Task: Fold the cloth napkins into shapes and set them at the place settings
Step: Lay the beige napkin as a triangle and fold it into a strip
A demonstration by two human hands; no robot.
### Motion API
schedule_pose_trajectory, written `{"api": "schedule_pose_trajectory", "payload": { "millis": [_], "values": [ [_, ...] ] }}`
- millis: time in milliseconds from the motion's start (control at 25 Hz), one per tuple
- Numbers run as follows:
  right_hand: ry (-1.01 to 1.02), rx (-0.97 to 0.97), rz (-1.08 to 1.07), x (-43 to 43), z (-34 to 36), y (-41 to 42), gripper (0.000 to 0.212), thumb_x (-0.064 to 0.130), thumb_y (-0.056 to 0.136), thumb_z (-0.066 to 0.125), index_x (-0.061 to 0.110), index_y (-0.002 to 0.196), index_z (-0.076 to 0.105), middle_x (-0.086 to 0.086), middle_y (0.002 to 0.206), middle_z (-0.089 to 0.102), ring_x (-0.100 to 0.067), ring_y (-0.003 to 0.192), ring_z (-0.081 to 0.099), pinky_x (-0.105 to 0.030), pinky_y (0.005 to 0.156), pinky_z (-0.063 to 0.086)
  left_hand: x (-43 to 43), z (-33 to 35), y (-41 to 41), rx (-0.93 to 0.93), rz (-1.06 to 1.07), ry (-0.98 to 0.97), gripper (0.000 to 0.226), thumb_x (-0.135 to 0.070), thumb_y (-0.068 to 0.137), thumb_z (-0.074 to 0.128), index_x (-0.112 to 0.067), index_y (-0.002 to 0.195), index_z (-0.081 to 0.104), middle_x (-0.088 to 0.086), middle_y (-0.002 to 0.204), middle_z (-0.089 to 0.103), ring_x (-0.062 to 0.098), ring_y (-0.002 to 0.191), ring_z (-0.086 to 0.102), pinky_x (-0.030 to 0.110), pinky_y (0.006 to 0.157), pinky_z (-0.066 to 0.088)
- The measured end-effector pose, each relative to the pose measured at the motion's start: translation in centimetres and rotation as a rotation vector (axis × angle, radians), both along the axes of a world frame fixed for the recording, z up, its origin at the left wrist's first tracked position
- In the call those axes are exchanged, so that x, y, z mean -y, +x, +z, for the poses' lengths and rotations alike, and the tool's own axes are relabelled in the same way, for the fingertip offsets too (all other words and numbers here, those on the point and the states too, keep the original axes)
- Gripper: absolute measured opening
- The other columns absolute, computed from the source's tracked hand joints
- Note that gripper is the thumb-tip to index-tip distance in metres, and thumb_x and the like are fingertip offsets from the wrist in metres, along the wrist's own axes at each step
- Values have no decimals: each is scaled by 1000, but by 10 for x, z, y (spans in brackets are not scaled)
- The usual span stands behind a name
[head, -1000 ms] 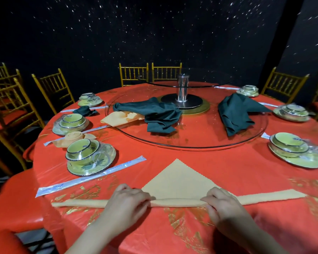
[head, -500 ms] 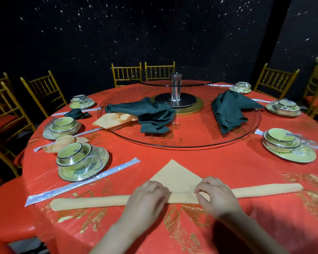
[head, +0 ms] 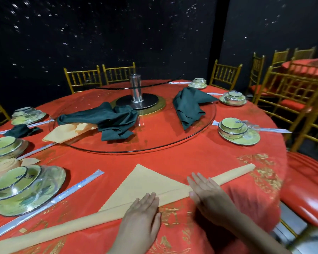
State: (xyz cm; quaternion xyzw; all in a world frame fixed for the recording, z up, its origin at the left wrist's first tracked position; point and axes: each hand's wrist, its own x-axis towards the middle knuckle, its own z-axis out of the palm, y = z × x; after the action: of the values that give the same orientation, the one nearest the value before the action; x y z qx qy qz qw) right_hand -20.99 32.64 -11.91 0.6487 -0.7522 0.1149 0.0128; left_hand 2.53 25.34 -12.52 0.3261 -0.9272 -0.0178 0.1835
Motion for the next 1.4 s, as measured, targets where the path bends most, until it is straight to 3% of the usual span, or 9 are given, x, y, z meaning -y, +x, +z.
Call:
{"api": "schedule_pose_trajectory", "payload": {
  "millis": [160, 320, 600, 720, 800, 880, 1040, 1240, 1400],
  "values": [
    [56, -37, -197, -12, 7, -29, 74, 47, 98, 2, 11, 121, 63, -6, 129, 59, -19, 119, 57, -40, 93, 48, 1, 0, 0, -21, -9, -21, 73, -45, 98, 6, -18, 104, 74, -4, 112, 69, 11, 102, 66, 24, 87, 48],
    [-2, 18, -314, -20, 4, -57, 95, 62, 80, -14, 12, 143, 37, -5, 152, 30, -18, 142, 25, -44, 114, 20, 2, -1, 1, 9, -4, -33, 73, -47, 98, 7, -15, 106, 73, -2, 114, 68, 15, 103, 66, 23, 94, 33],
    [166, -34, -511, -26, 6, -78, 65, 50, 93, 8, 18, 150, 16, 3, 158, 12, -12, 145, 6, -45, 116, 8, 5, 2, 3, 37, -14, 28, 73, -50, 98, 8, -15, 108, 71, -2, 116, 67, 14, 104, 65, 16, 103, 24],
    [123, -23, -571, -16, 10, -73, 58, 40, 98, 19, 11, 149, 22, -4, 157, 15, -18, 145, 14, -48, 115, 9, 5, 3, 5, 50, -25, 67, 72, -50, 98, 7, -17, 110, 70, -4, 117, 67, 12, 106, 64, 13, 105, 15],
    [-100, -133, -461, -2, 16, -50, 55, 28, 89, 28, 3, 132, 52, -13, 142, 46, -25, 129, 47, -54, 104, 34, 3, 4, 6, 68, -33, 84, 70, -48, 98, 9, -18, 110, 71, -5, 116, 67, 10, 106, 63, 14, 104, 19],
    [-225, -115, -197, 11, 17, -6, 54, 29, 76, 34, 8, 112, 69, -9, 121, 64, -21, 109, 63, -45, 90, 50, 4, 6, 6, 78, -45, 105, 57, -45, 97, 21, -19, 109, 71, -6, 116, 67, 9, 106, 63, 19, 101, 28],
    [-175, -72, 194, 12, -1, 73, 52, 37, 80, 39, 14, 117, 66, -1, 126, 62, -12, 119, 56, -32, 101, 32, -1, 17, 5, 105, -50, 117, 51, -42, 88, 31, -24, 128, 57, -12, 135, 52, -2, 124, 47, 26, 108, 33],
    [-169, -76, 159, 5, -1, 73, 52, 35, 84, 37, 12, 124, 62, -1, 130, 59, -11, 124, 51, -29, 104, 27, -4, 16, 39, 269, 49, 143, 67, -55, 97, 11, -19, 129, 57, -7, 135, 54, 6, 125, 48, 30, 105, 26],
    [-151, -135, 186, 4, -4, 72, 54, 36, 86, 36, 10, 127, 58, -4, 131, 57, -13, 124, 51, -28, 109, 20, -8, 17, 82, 348, 194, 189, 73, -61, 96, 14, -12, 133, 53, 1, 138, 51, 14, 126, 48, 29, 106, 15]
  ]
}}
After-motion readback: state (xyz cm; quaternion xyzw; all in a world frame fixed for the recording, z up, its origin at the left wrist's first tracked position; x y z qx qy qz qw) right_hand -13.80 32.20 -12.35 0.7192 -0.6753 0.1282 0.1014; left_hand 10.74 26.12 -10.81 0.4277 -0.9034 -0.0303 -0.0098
